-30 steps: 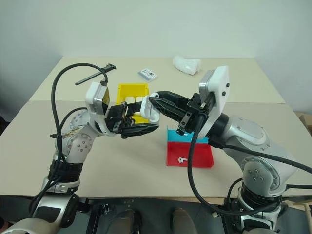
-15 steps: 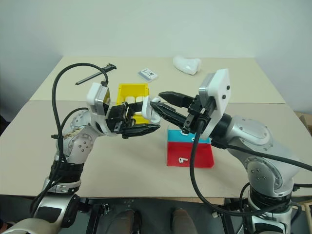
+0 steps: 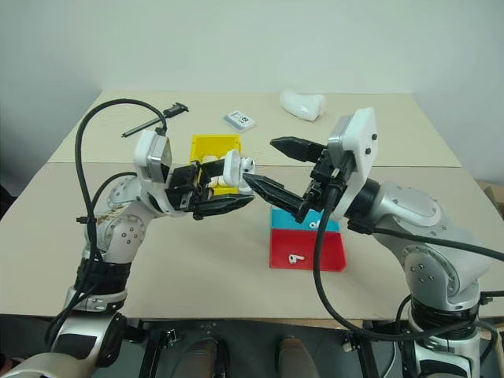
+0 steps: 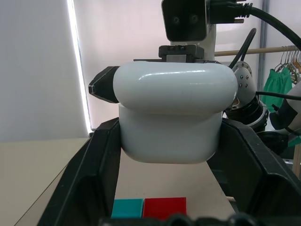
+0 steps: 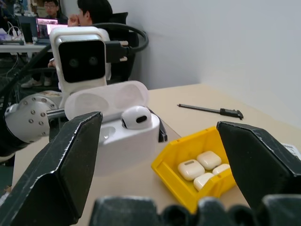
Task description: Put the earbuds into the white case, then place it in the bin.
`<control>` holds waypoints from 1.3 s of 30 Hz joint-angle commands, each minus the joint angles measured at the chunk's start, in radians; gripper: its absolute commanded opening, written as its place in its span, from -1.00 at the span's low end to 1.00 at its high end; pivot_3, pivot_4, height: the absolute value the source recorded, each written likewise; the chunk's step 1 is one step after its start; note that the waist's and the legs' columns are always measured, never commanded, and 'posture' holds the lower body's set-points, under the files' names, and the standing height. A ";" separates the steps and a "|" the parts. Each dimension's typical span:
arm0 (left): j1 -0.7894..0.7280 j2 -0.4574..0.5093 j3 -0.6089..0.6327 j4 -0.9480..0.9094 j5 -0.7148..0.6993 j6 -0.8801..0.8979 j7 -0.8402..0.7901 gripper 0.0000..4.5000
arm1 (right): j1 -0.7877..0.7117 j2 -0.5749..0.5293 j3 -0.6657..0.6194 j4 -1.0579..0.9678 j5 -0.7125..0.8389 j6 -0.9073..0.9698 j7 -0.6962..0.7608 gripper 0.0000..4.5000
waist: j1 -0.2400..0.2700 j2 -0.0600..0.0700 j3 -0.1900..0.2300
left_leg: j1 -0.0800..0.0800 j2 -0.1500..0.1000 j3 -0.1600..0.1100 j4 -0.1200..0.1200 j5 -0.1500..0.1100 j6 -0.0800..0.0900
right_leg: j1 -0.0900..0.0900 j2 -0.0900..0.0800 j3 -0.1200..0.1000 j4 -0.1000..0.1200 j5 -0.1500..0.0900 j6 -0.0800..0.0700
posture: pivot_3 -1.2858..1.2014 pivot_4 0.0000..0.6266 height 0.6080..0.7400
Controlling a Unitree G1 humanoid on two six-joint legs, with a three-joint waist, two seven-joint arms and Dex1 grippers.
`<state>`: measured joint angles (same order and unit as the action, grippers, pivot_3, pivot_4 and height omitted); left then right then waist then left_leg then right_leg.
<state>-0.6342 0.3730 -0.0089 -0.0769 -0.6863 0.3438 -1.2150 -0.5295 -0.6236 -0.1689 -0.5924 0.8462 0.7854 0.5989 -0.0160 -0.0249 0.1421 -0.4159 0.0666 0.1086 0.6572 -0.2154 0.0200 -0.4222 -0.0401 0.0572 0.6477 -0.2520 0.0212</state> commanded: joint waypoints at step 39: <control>0.134 0.055 0.102 -0.235 -0.026 -0.043 0.175 0.24 | -0.617 0.032 0.823 1.147 -1.050 -0.273 0.707 0.17 | 0.001 0.001 0.001 | -0.003 0.000 0.004 0.000 0.000 0.000 | -0.004 0.000 0.001 0.001 0.000 -0.001 | 0.03 -0.52 1.00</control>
<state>-0.4965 0.4299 0.0878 -0.2687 -0.6976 0.3251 -1.0460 -1.1473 -0.5878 0.6894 0.5639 -0.1897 0.5295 1.2988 -0.0155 -0.0240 0.1427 -0.4184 0.0670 0.1127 0.6571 -0.2156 0.0204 -0.4264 -0.0404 0.0579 0.6486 -0.2517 0.0205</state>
